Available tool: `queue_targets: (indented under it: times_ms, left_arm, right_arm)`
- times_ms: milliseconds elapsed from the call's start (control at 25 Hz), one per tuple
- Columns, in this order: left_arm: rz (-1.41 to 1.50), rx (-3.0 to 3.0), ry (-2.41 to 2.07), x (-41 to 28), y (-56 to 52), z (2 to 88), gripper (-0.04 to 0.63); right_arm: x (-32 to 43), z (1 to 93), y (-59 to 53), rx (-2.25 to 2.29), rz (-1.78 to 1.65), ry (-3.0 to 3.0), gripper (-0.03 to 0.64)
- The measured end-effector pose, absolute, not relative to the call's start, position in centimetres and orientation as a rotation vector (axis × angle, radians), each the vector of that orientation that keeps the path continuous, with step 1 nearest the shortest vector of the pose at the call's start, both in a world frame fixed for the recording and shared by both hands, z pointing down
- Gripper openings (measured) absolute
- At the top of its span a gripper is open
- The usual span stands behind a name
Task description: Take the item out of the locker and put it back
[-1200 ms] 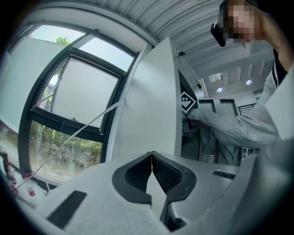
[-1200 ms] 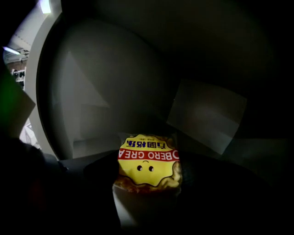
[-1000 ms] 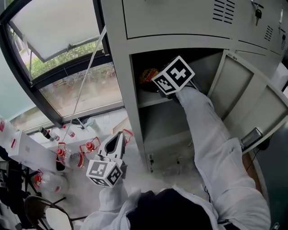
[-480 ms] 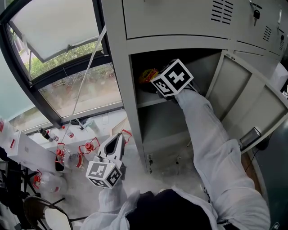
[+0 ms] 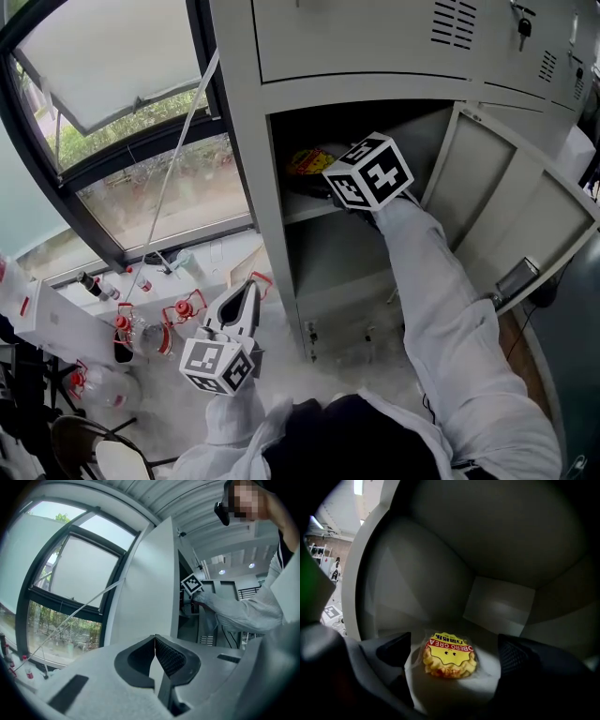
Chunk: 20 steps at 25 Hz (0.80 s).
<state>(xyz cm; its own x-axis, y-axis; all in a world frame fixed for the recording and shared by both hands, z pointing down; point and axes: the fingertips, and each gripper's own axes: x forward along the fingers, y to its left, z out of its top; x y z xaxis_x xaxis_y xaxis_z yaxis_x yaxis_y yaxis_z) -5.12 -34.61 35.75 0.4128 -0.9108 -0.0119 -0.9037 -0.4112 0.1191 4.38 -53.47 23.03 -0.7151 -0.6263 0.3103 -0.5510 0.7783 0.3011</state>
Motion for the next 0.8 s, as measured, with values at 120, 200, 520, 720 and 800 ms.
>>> queue_targets:
  times_ms: [120, 200, 520, 720, 800]
  left_arm:
    - [-0.110, 2.572, -1.628, -5.1, -34.2, 35.8, 0.008]
    - [-0.105, 2.584, -1.607, -5.1, -33.8, 35.9, 0.008]
    - [-0.091, 2.654, -1.519, -4.2, -32.3, 36.2, 0.009]
    - [-0.083, 2.684, -1.472, -3.9, -31.5, 36.4, 0.009]
    - [-0.085, 2.696, -1.460, -3.7, -31.4, 36.4, 0.008]
  right_arm:
    - [5.5, 23.1, -52.8, 0.950, -0.282, -2.557, 0.558]
    - [6.2, 22.8, -52.0, 0.987, -0.280, -2.570, 0.558]
    - [10.3, 19.8, -46.1, 1.204, -0.320, -2.692, 0.558]
    - [13.4, 18.1, -41.8, 1.370, -0.352, -2.751, 0.558]
    - [14.5, 17.6, -40.0, 1.411, -0.375, -2.769, 0.558]
